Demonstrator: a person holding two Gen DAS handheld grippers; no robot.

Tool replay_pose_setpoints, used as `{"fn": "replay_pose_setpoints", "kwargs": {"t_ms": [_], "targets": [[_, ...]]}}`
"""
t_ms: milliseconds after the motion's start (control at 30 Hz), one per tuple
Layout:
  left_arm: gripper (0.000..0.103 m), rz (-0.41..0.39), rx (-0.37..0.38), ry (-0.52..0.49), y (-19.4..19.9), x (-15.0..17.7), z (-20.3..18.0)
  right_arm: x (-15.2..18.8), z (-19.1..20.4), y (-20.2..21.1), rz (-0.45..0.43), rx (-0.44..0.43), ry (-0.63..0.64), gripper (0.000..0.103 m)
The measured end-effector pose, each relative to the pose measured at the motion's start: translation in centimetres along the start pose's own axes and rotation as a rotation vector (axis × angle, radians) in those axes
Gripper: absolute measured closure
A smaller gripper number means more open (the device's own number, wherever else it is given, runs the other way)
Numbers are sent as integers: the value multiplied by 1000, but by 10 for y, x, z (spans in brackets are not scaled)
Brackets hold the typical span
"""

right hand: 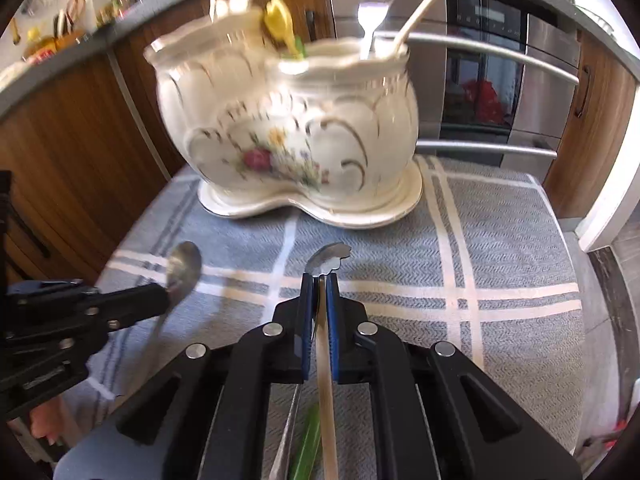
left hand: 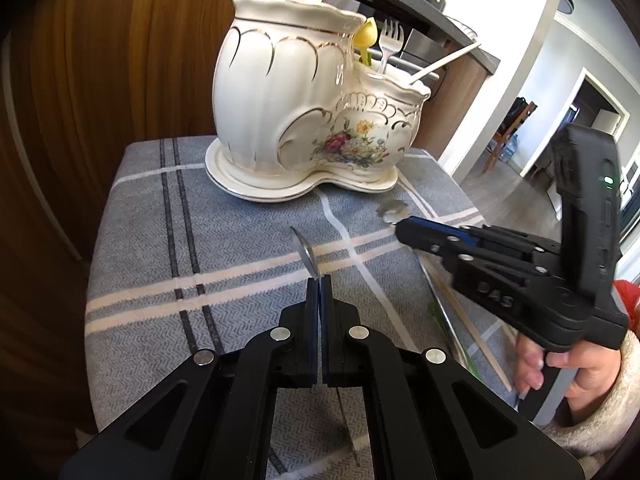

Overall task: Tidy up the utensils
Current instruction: 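Lift and carry the silver spoon with the left tool while the right tool carries the wooden-handled spoon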

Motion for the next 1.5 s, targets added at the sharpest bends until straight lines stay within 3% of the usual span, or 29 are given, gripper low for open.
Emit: {"fn": "replay_pose_setpoints", "kwargs": {"t_ms": [233, 433, 600, 1200, 1500], "targets": [[101, -48, 24, -4, 16, -7, -4, 0, 4, 44, -132, -82, 15, 97], [101, -102, 50, -16, 35, -13, -9, -4, 4, 79, -236, -85, 43, 97], [101, -149, 28, -52, 49, -19, -16, -9, 12, 104, -324, -62, 98, 97], [101, -242, 12, -110, 82, -33, -29, -34, 22, 128, -397, -26, 159, 100], [101, -365, 6, -139, 138, -87, -30, -96, 21, 171, -521, 23, 192, 100]]}}
Point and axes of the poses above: each gripper's, at about its wrist camera, not at the fingertips, and y roughly against the way its jaws point, z to its left, x to its underside, the point moved 10 cm from there along -y, roughly the way its jaws point, and after that the axes turned 12 degrees about z, right-handed, at the moved point
